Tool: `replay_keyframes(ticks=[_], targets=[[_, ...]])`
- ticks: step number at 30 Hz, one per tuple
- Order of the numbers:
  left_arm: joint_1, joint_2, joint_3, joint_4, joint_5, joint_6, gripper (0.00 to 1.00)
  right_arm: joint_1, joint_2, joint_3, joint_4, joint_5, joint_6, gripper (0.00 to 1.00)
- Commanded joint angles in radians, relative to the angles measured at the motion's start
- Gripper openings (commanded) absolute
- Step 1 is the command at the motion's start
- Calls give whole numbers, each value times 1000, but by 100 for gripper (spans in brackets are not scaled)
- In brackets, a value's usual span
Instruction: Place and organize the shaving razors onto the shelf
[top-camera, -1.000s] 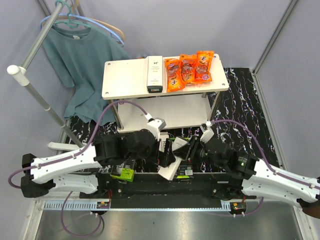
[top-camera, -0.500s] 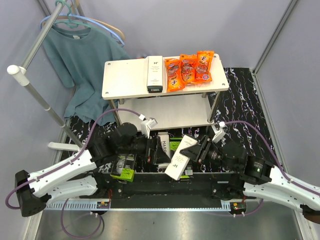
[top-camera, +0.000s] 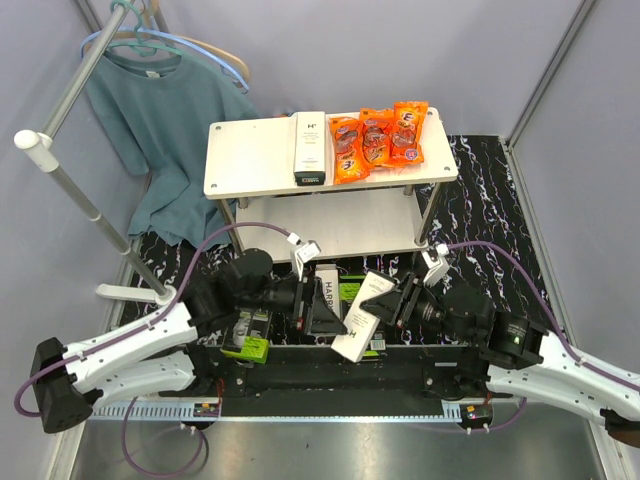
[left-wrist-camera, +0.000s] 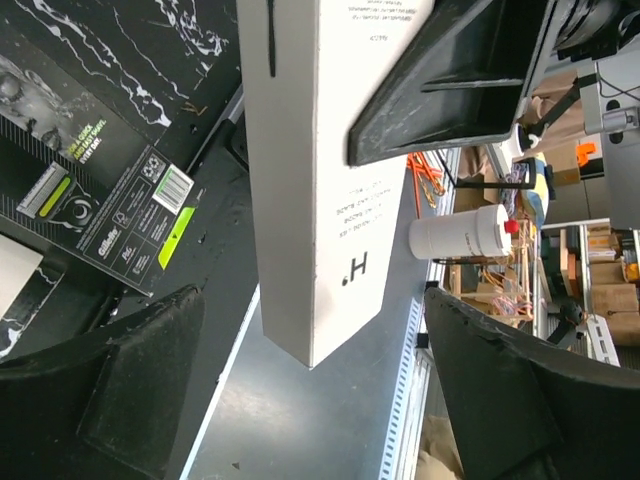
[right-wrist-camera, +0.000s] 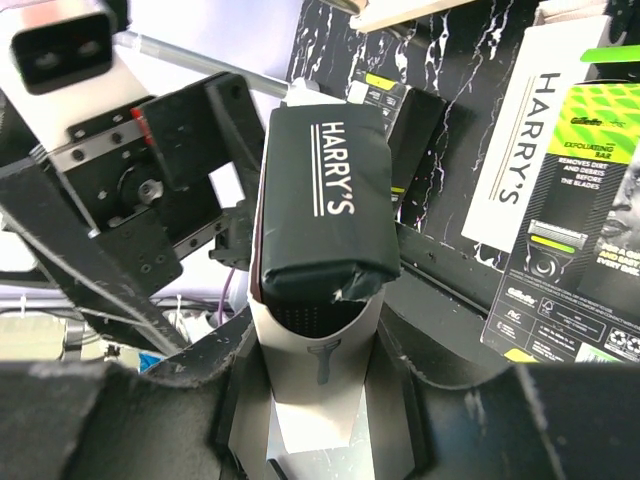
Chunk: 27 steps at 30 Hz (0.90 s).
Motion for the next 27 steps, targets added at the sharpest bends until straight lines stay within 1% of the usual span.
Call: replay_keyframes(ticks=[1,6,10,11,13,17,18,21,27], targets=[[2,22,-19,135,41,-41,91,5,18,16,97,-65,-36,41],[2,51,-13,150,42,-44,88,6,93,22,169,-133,-52,41],[2,65,-2,175,48,-41,81,5,133,39,196,-152,-61,41],[2,63,-4,178,50,-41,77,5,137,39,201,-150,-62,41],[2,60,-8,181,54,-46,75,5,134,38,201,-142,-62,41],[2,54,-30,231,85,-67,63,5,108,25,201,-119,-55,44],[1,56,-36,239,99,-72,53,5,104,22,201,-112,-53,44],[-2,63,-36,256,123,-81,39,6,94,19,201,-103,-52,44],[-24,100,-13,261,140,-77,27,5,90,24,201,-92,-53,45]])
